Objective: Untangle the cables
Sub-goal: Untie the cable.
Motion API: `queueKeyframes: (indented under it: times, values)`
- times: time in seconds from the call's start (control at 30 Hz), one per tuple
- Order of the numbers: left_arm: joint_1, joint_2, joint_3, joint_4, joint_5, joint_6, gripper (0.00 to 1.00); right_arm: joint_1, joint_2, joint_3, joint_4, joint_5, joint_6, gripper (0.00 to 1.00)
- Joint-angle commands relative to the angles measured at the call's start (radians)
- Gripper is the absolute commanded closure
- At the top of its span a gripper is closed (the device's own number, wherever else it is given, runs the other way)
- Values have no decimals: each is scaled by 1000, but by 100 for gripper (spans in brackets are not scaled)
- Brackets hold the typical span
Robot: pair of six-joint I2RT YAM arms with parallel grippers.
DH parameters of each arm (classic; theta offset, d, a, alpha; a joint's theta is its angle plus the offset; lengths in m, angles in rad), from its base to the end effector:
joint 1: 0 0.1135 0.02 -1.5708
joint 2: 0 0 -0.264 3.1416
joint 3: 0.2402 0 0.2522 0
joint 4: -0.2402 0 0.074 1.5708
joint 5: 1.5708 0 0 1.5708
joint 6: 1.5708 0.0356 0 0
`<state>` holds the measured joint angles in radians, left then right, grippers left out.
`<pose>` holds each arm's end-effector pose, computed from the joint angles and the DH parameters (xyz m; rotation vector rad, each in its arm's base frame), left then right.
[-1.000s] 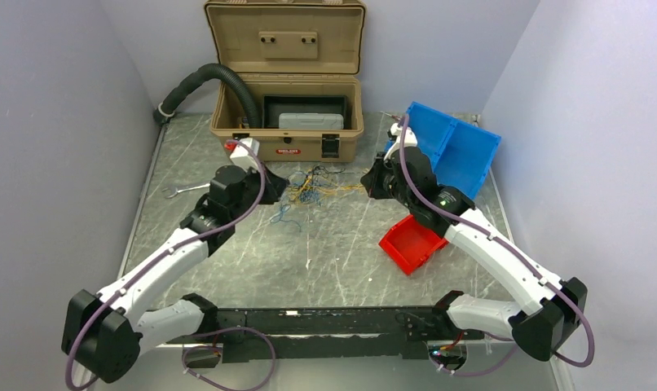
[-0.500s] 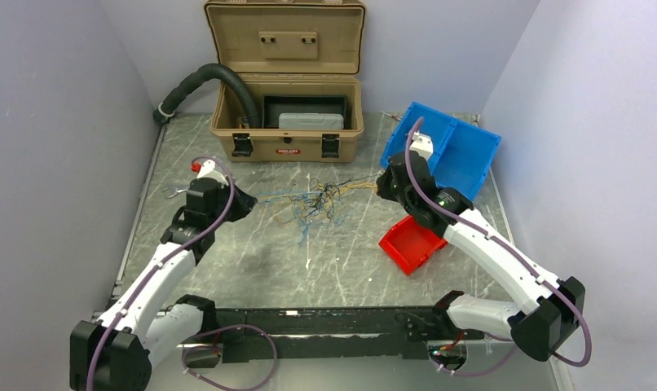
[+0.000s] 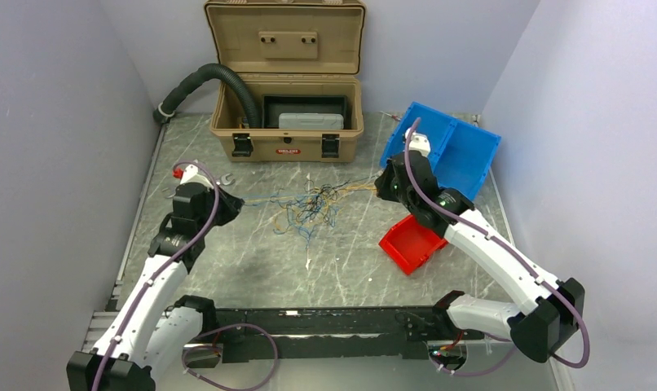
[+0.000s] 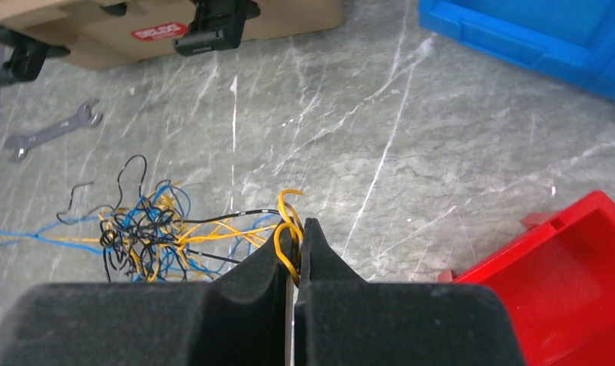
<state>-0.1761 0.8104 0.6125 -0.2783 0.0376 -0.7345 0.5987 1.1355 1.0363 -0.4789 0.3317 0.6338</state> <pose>0.1843 -0.0342 0.2652 -0.5559 2.0266 -0.5986 0.2118 0.1305 0.3295 0.2302 2.1242 0.3754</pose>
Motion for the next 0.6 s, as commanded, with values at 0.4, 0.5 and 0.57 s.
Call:
queueKeyframes:
  times: [0.4,0.5,0.57]
  values:
    - [-28,72,175,77,325,240,100,-40,130,-51,197,-524,-251,39]
    - [-76,90,182,116,359,248,100,-4,146,-61,243,-554,-263,36]
    - [-119,104,200,131,365,261,100,42,167,-54,270,-552,-280,36]
